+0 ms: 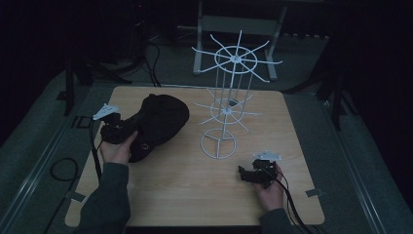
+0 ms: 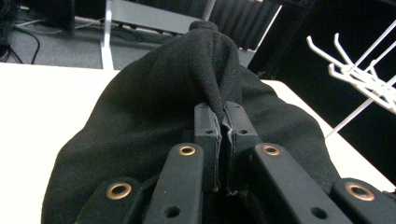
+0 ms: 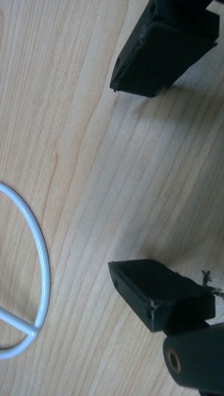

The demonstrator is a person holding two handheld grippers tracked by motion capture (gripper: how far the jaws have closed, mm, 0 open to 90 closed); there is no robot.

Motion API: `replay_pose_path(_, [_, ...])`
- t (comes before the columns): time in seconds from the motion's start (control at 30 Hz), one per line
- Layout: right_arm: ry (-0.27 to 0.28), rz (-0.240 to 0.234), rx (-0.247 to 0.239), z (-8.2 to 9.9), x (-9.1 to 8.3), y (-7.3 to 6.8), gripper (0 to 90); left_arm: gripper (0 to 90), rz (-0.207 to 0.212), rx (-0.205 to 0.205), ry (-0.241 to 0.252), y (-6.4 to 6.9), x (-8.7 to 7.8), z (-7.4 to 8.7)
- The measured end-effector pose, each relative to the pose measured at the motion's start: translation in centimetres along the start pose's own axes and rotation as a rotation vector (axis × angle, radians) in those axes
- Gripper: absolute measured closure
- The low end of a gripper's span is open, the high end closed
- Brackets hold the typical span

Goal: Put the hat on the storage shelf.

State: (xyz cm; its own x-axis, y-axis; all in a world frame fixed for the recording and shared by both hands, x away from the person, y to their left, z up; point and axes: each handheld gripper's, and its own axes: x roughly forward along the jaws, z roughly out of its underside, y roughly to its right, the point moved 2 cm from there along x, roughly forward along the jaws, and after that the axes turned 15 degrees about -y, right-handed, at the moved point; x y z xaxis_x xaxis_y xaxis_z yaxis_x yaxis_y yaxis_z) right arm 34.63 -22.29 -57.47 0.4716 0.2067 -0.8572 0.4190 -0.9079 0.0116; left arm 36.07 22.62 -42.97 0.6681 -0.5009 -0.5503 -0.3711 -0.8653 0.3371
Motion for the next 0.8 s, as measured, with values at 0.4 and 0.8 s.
replay_pose_path(0.4, [-0.001,0.000,0.001,0.0,0.0,0.0,11.1,86.4,0.028,-0.006,0.044,0.5,-1.2,-1.3])
replay_pose_path(0.8, [0.000,-0.001,0.004,0.0,0.0,0.0,11.1,86.5,0.061,-0.029,0.093,0.4,-2.2,-2.4])
